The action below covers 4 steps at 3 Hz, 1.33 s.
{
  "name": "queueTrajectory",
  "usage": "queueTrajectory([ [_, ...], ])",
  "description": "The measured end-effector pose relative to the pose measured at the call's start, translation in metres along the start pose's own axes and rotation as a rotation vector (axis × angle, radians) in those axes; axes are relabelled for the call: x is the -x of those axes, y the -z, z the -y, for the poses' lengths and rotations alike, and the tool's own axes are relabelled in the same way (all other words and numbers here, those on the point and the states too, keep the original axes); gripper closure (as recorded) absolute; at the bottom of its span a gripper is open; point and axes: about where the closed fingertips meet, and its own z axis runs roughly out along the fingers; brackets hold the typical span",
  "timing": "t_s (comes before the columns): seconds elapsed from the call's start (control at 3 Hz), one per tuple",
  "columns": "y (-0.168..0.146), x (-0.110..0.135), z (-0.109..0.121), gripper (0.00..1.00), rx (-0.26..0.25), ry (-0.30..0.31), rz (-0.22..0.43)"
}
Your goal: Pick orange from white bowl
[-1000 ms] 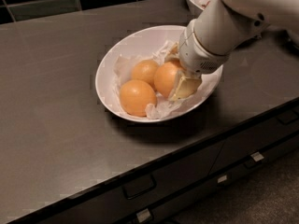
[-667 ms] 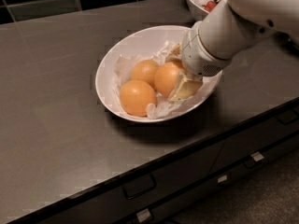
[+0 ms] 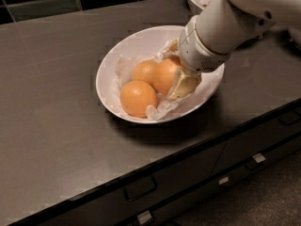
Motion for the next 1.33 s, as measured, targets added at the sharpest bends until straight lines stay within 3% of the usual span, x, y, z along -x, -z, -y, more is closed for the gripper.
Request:
queueTrajectory([
  [0.33,0.006,0.012,0.003,1.0,0.012,0.041,-0.016],
  [0.67,0.006,0.012,0.003,1.0,0.012,0.041,-0.016],
  [1.33,0.053,0.046,0.029,1.0,-0.104,0.13,-0.014],
])
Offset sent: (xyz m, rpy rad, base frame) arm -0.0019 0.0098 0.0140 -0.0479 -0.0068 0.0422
